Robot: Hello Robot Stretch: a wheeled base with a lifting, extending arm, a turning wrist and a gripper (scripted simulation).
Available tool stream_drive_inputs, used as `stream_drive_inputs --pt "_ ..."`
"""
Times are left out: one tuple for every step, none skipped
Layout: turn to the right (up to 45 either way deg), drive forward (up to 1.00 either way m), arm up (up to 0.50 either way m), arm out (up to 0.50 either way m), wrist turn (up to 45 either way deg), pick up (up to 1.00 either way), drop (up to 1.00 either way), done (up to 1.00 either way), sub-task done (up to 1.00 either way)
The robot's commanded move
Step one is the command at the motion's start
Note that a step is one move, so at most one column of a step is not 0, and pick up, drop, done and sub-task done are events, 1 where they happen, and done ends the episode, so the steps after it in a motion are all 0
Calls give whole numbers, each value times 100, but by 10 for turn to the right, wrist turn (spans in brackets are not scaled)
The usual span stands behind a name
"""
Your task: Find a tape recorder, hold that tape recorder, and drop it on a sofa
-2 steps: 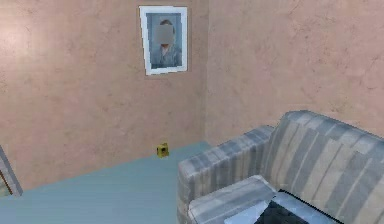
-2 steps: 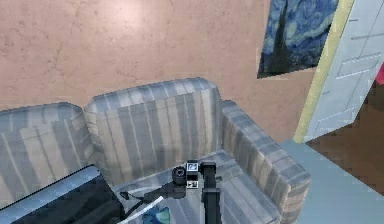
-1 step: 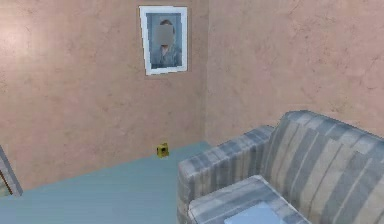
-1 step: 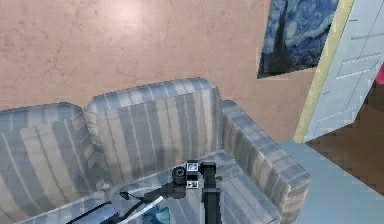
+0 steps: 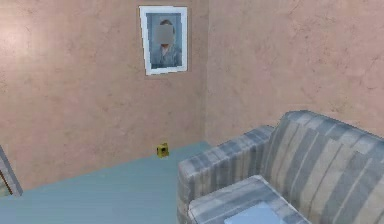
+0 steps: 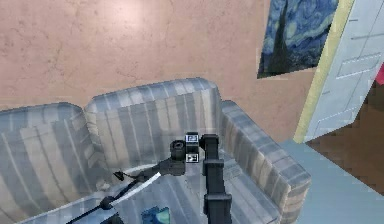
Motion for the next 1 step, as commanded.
stream_drive_inputs --pt "0 0 0 -8 0 0 0 0 0"
